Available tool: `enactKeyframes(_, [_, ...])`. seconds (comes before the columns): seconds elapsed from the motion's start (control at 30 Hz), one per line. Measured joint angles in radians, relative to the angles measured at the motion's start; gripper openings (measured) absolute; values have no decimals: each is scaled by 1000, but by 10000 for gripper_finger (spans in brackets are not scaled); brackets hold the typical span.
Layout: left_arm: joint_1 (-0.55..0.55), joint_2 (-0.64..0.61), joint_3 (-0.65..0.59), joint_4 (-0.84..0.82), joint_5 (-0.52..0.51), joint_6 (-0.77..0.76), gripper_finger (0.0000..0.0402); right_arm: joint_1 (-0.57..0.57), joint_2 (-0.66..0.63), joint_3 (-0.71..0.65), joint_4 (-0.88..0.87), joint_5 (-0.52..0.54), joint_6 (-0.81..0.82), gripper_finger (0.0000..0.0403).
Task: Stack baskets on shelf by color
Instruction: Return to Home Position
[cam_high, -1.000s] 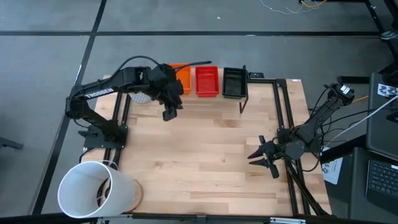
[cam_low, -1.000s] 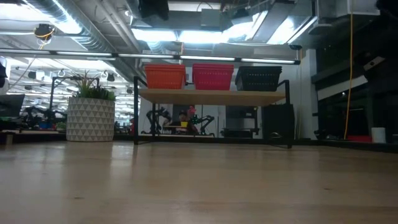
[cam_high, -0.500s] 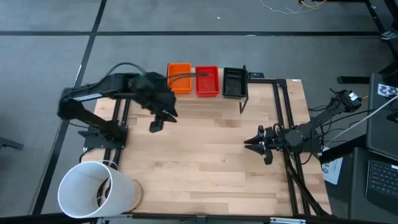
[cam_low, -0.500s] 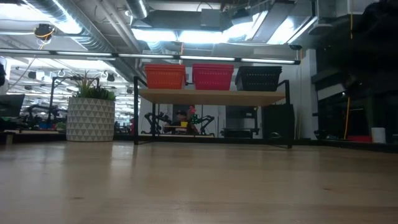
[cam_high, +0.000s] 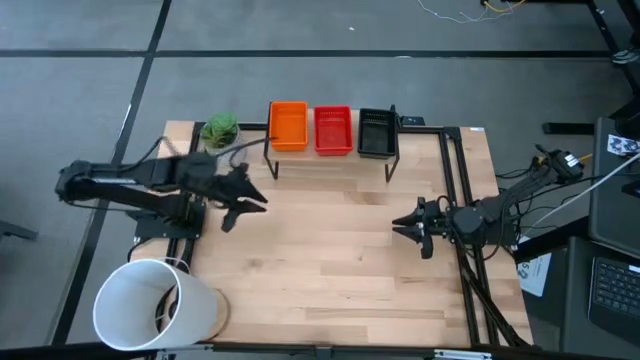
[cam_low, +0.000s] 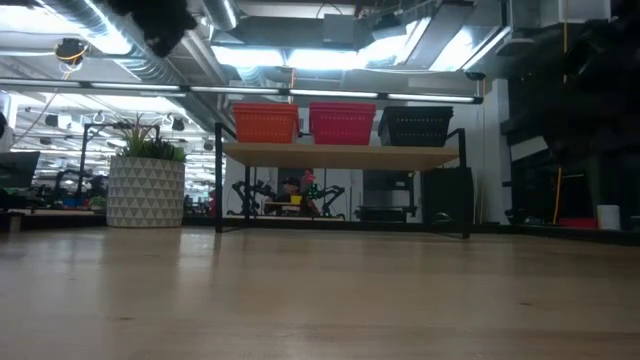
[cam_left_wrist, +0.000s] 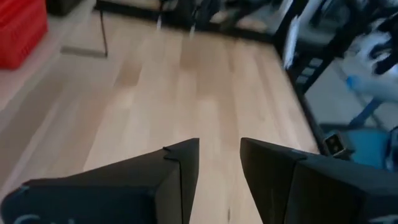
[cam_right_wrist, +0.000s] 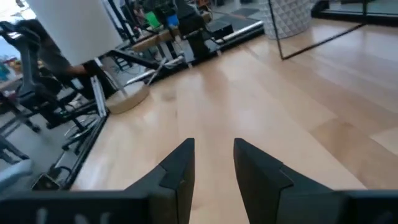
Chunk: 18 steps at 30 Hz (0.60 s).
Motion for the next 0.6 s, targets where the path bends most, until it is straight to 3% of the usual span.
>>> enactKeyframes(0.2, [-69,-186,-305,238,-74,-19,110,-48,-26,0,-30,0,0,110])
enactKeyframes(0.6, [-125,-397,-675,701,-68,6,108,-131,-82,0,-43,1,0,110])
